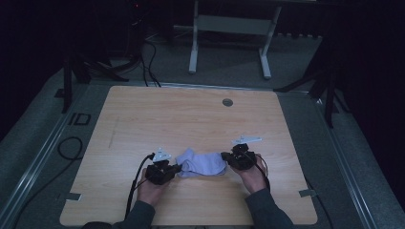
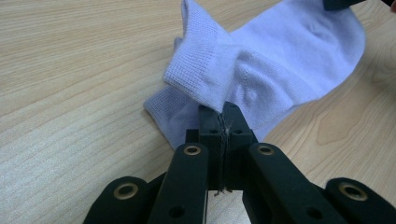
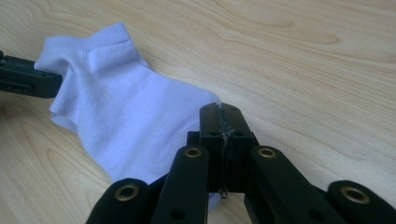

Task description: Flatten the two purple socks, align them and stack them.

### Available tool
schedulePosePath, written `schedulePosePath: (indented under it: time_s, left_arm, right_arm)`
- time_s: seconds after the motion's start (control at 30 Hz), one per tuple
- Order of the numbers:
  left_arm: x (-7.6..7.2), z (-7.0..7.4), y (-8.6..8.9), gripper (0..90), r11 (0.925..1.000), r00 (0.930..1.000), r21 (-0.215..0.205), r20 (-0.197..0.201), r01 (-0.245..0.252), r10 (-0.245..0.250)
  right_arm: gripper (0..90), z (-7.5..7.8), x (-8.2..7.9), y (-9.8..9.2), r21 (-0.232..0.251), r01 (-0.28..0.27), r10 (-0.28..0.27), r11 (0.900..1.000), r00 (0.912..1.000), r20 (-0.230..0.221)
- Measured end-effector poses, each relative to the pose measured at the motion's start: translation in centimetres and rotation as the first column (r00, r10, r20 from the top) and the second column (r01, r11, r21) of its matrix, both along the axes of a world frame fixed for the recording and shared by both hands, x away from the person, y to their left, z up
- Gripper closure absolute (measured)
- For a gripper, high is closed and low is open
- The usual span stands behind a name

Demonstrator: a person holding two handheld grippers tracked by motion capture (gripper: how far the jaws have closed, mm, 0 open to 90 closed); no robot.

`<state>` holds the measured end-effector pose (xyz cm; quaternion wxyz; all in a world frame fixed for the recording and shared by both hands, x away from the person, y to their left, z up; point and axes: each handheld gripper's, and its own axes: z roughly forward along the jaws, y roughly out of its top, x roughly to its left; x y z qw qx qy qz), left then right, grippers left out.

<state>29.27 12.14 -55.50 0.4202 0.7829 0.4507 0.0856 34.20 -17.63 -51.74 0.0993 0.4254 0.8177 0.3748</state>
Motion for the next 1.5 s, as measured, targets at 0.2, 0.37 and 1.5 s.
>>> schedulePosePath:
  time_s: [0.2,0.37,1.5]
  left_arm:
    - [0.0,0.0,0.0,88.8,1.0,1.0,0.003,-0.002,-0.001,0.001]
    - [0.0,-0.1,0.0,88.8,1.0,1.0,0.007,-0.003,-0.002,0.002]
    - [-0.8,1.5,1.9,63.9,0.9985,0.9979,-0.044,0.055,-0.031,0.034]
  right_arm:
    - [88.5,-0.8,-0.3,-0.2,-0.026,-0.005,0.005,1.0,0.9999,-0.01]
    - [88.5,-2.2,-0.5,-0.1,-0.066,0.005,-0.007,0.998,0.9998,-0.017]
    - [88.2,-3.4,-1.0,0.6,-0.148,0.001,0.004,0.989,0.9996,0.029]
